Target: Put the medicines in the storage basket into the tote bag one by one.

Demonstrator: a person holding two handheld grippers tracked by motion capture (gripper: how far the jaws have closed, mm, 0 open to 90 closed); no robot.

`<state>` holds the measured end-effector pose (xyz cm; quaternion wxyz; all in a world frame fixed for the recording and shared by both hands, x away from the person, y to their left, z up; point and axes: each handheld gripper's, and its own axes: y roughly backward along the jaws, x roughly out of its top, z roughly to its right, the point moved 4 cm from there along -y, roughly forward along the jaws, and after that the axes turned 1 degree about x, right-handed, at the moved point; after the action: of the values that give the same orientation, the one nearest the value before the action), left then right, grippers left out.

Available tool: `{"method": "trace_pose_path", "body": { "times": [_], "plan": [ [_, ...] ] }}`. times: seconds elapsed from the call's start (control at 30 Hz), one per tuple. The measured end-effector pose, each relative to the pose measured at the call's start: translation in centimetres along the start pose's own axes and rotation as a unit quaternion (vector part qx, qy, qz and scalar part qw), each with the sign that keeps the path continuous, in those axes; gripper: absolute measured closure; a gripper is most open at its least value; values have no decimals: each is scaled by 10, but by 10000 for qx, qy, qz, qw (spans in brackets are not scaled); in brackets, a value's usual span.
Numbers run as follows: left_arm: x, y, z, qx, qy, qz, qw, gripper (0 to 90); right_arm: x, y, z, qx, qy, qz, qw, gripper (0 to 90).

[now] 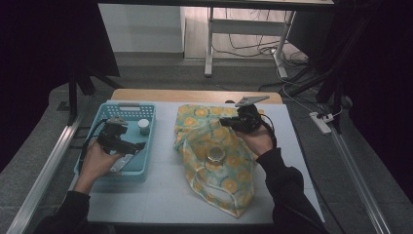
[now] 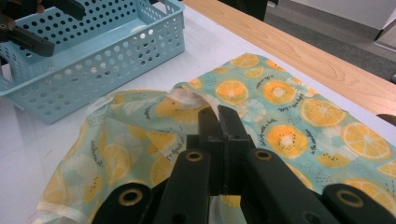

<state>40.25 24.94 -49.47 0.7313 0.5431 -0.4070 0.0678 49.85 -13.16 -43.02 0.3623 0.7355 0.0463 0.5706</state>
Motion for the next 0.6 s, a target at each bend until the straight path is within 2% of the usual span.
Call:
{"method": "trace_pose_path", "body": {
  "times": [0.23,0.43,0.53,0.6],
  "plan": [
    [-8,-9,-15,188,-48,-344,9992,0,-1,-1,0,-3,-4,3,10000,900],
    [-14,-22,-21,156,-9,-684,9975,0,-1,-1,0,2,5,-1,10000,900],
    [-17,-28,-21,103,-58,-840,9964,0,-1,-1,0,2,4,0,10000,900],
    [-19,-32,-21,60,-99,-1015,9948,0,-1,-1,0,-5,5,-2,10000,900]
  ]
}}
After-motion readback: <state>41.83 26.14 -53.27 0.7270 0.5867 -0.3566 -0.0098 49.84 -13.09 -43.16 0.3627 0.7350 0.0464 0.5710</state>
